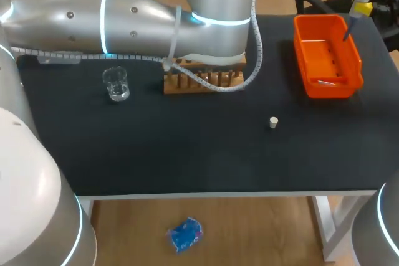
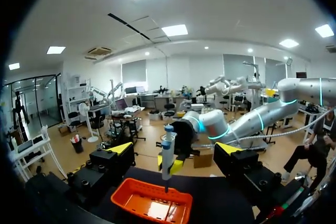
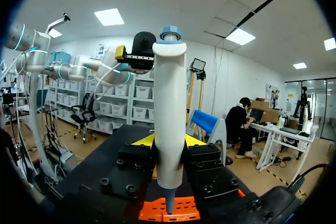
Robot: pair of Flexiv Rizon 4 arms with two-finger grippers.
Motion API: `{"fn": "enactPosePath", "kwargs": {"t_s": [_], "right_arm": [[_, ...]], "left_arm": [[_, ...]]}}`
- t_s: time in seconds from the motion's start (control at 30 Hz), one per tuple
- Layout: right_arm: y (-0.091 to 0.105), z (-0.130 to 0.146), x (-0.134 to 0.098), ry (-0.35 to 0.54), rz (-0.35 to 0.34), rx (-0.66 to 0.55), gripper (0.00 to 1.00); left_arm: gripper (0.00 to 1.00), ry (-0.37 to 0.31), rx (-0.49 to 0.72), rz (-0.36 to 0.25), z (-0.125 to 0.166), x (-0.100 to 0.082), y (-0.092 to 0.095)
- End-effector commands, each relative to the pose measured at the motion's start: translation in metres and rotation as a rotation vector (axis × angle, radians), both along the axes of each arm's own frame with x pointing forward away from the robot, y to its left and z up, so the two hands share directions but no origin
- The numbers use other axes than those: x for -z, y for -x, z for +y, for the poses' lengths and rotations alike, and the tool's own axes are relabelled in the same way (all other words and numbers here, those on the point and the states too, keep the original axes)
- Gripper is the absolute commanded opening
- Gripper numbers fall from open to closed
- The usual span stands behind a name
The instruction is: Invert the test tube, pick up the pipette, mount the tip to pipette, aspirate from beaker and dispense into the tube, eject the tip, return the pipette, and cap with the stopper.
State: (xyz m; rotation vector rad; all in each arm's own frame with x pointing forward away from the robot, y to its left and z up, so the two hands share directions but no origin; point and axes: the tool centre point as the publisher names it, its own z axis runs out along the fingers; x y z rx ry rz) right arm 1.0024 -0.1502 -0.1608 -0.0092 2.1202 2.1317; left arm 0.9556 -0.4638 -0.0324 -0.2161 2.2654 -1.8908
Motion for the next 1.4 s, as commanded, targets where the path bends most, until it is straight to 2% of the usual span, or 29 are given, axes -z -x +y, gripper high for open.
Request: {"fn": "enactPosePath", "kwargs": {"t_s": [0.03, 0.17, 0.3, 0.57, 0.63, 0.7, 0.77, 0.8, 0.87, 0.97, 1.03, 1.13, 1.4], "right_arm": [[-0.001, -0.001, 0.000, 0.002, 0.000, -0.004, 0.00], [-0.001, -0.001, 0.000, 0.002, 0.000, -0.004, 0.00], [-0.001, -0.001, 0.000, 0.002, 0.000, -0.004, 0.00], [-0.001, -0.001, 0.000, 0.002, 0.000, -0.004, 0.00], [-0.001, -0.001, 0.000, 0.002, 0.000, -0.004, 0.00], [-0.001, -0.001, 0.000, 0.002, 0.000, -0.004, 0.00], [-0.001, -0.001, 0.000, 0.002, 0.000, -0.004, 0.00], [-0.001, -0.001, 0.000, 0.002, 0.000, -0.004, 0.00], [-0.001, -0.001, 0.000, 0.002, 0.000, -0.004, 0.00], [-0.001, -0.001, 0.000, 0.002, 0.000, -0.004, 0.00], [-0.001, -0.001, 0.000, 0.002, 0.000, -0.004, 0.00], [-0.001, -0.001, 0.000, 0.002, 0.000, -0.004, 0.00], [-0.001, -0.001, 0.000, 0.002, 0.000, -0.004, 0.00]], "left_arm": [[1.00, 0.018, -0.006, -0.006, -0.002, 0.004, 0.000], [1.00, 0.018, -0.006, -0.006, -0.002, 0.004, 0.000], [1.00, 0.061, -0.013, 0.025, 0.010, 0.001, 0.011], [1.00, 0.129, -0.085, 0.024, 0.050, 0.003, 0.059], [1.00, 0.133, -0.094, 0.008, 0.058, 0.010, 0.071], [1.00, 0.168, -0.128, 0.026, 0.069, 0.019, 0.079], [1.00, 0.167, -0.135, 0.016, 0.080, 0.027, 0.087], [1.00, 0.193, -0.140, 0.016, 0.085, 0.032, 0.090], [1.00, 0.182, -0.138, -0.015, 0.095, 0.042, 0.095], [1.00, 0.238, -0.112, -0.088, 0.111, 0.059, 0.101], [1.00, 0.259, -0.080, -0.111, 0.118, 0.073, 0.104], [1.00, 0.273, -0.058, -0.055, 0.128, 0.090, 0.104], [1.00, 0.273, -0.058, -0.055, 0.128, 0.090, 0.104]]}}
